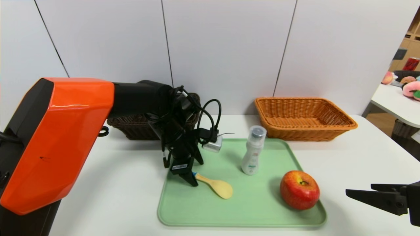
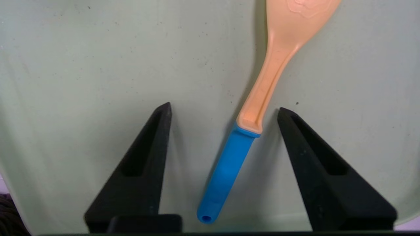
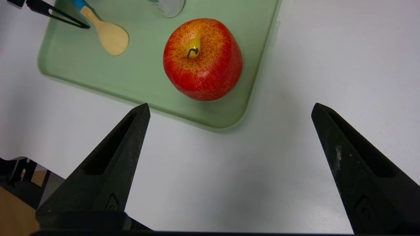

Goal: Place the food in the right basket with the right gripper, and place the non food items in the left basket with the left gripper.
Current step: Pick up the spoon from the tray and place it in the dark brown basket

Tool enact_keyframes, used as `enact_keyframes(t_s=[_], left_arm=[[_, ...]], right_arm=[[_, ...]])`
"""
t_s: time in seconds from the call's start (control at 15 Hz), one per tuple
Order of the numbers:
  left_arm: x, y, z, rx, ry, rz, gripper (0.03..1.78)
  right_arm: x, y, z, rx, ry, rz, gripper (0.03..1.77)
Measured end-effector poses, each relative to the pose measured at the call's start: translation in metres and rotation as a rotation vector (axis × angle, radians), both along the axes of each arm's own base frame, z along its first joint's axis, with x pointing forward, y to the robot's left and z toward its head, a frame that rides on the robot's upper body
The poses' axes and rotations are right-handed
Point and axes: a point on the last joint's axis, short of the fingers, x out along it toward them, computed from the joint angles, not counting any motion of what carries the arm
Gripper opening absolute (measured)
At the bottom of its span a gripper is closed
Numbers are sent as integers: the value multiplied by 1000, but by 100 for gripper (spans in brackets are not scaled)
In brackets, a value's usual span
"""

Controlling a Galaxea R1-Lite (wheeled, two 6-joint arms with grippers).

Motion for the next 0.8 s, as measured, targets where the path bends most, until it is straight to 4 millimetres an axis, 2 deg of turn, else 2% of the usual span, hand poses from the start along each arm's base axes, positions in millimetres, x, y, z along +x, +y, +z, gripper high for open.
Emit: enact_keyframes(t_s=[0.2,0.33,0.8], left_arm=[[0,0,1,-1,-2,-1,78],[-1,0,2,-2,-3,-1,14],[-4,2,12,-17,-26,3,15]], right_arm=[[0,0,0,1,0,0,170],[0,0,0,1,0,-1,170],[0,0,1,1,-1,-4,170]])
